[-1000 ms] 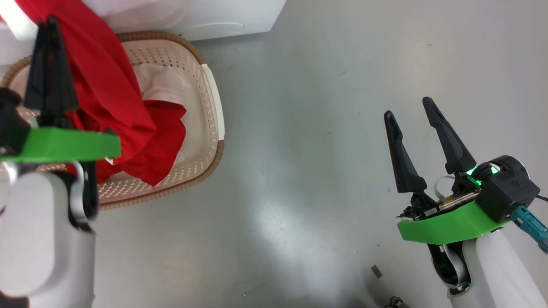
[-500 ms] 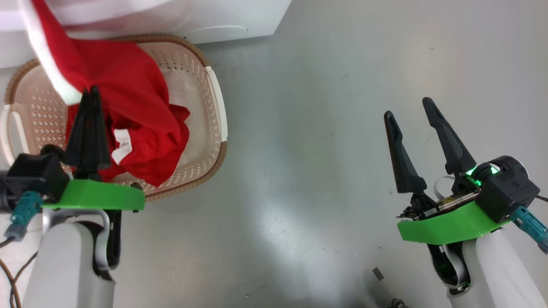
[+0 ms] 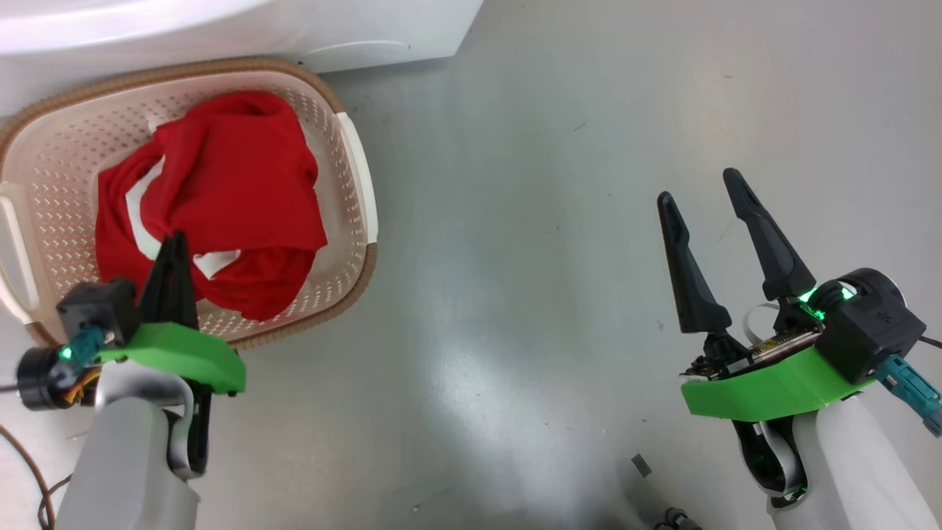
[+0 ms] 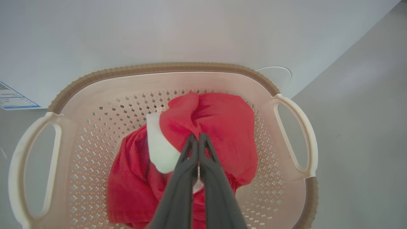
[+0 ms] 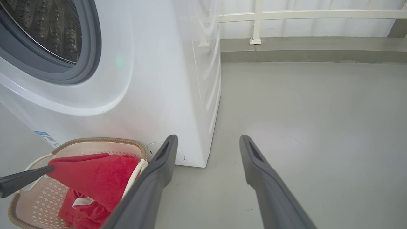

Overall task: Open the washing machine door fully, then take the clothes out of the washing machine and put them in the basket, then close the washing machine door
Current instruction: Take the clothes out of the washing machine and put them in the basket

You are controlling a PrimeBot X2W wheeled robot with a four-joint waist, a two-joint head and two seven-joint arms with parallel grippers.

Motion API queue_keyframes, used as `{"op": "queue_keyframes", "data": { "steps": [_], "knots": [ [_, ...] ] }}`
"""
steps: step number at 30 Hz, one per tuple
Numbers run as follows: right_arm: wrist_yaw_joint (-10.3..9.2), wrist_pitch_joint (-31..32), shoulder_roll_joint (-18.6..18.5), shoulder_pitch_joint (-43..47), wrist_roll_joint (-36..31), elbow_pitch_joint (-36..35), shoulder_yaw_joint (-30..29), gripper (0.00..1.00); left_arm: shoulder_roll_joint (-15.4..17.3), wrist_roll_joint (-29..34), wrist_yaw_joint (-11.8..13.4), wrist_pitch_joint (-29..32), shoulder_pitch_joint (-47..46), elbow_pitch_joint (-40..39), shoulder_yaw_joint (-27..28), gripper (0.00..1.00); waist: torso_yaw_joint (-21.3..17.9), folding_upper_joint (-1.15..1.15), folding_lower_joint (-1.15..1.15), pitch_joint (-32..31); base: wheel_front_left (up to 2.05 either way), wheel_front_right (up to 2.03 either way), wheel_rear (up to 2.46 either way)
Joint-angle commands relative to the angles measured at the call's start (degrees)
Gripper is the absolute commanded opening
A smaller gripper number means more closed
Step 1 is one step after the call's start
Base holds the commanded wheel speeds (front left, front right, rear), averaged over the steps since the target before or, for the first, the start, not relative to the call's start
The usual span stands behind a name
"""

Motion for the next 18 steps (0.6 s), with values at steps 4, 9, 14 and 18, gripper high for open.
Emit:
{"op": "queue_keyframes", "data": {
  "steps": [4, 9, 14, 18],
  "knots": [
    [0.35, -0.4, 0.0, 0.6, 1.2, -1.1, 1.5, 1.0, 2.1, -0.4, -0.6, 1.0, -3.1, 7.5, 0.8, 0.0, -0.4, 0.0, -0.01, 0.3, 0.0, 0.0, 0.0],
    [0.35, -0.4, 0.0, 0.1, 1.7, -0.9, 2.1, 1.0, 3.5, 0.4, -0.7, 2.3, -7.4, 17.0, -0.3, 0.0, -1.0, 0.0, -0.01, 0.6, 0.0, 0.0, 0.0],
    [0.35, -0.4, 0.0, 0.0, 2.0, -0.9, 1.9, 1.0, 4.3, 0.6, -0.8, 2.5, -10.9, 24.7, -1.0, 0.0, -1.6, 0.0, -0.01, 0.8, 0.0, 0.0, 0.0],
    [0.35, -0.4, 0.0, -0.1, 2.4, -0.8, 1.8, 1.0, 4.0, 0.0, -1.4, 2.7, -13.3, 29.7, -1.1, 0.0, -1.5, 0.0, -0.01, 1.1, 0.0, 0.0, 0.0]
  ]
}}
